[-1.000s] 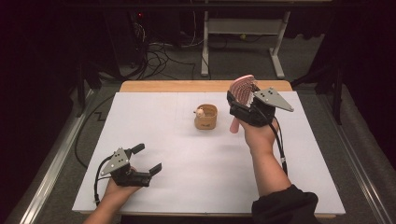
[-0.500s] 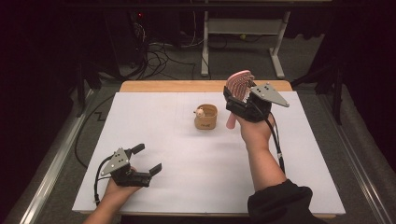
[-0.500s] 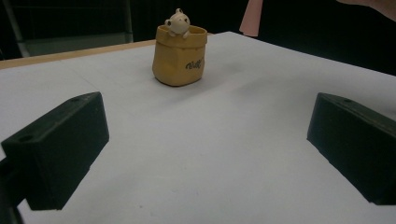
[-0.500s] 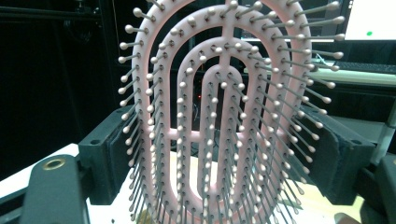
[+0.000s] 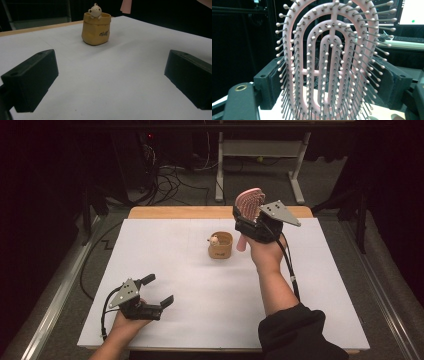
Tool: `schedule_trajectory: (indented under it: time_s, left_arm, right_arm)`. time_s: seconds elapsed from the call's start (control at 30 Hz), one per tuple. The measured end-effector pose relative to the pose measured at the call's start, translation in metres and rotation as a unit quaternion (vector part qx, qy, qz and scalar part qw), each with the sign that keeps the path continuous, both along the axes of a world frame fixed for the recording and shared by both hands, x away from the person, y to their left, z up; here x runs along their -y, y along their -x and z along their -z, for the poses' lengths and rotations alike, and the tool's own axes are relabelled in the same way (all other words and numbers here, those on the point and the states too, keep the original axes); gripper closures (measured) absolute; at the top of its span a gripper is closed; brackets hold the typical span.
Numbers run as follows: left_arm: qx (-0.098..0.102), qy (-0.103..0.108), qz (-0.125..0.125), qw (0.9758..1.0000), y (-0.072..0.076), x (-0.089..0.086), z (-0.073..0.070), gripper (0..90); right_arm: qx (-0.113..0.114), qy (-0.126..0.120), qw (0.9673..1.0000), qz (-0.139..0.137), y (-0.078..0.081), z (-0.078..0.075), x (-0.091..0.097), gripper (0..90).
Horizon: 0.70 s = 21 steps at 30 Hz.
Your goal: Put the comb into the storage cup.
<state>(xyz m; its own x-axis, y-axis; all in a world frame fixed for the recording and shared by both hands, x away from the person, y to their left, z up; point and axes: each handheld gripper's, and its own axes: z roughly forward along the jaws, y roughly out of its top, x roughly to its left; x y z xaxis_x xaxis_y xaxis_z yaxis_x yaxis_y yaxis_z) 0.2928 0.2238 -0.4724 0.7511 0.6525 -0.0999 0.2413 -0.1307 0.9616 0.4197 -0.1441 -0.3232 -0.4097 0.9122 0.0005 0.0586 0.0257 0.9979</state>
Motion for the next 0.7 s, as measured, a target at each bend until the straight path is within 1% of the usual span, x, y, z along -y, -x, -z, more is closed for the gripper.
schedule_trajectory:
  time_s: [0.3,0.53,0.6,0.7]
  left_arm:
    - [0.002,-0.001,0.0,1.0,0.0,0.0,0.0,0.0]
    - [0.002,-0.001,0.0,1.0,0.001,-0.001,-0.001,0.0]
    - [0.002,-0.001,0.001,1.0,0.001,-0.001,-0.001,0.0]
    - [0.001,-0.001,0.002,1.0,0.001,-0.001,-0.001,0.0]
  right_arm:
    - [0.006,0.001,1.0,-0.007,-0.009,-0.004,-0.014,20.3]
    - [0.0,-0.004,0.9999,-0.009,-0.015,-0.007,-0.025,20.3]
    - [0.002,-0.002,1.0,-0.009,-0.017,-0.009,-0.027,20.3]
    - [0.002,-0.007,0.9999,-0.01,-0.02,-0.01,-0.03,20.3]
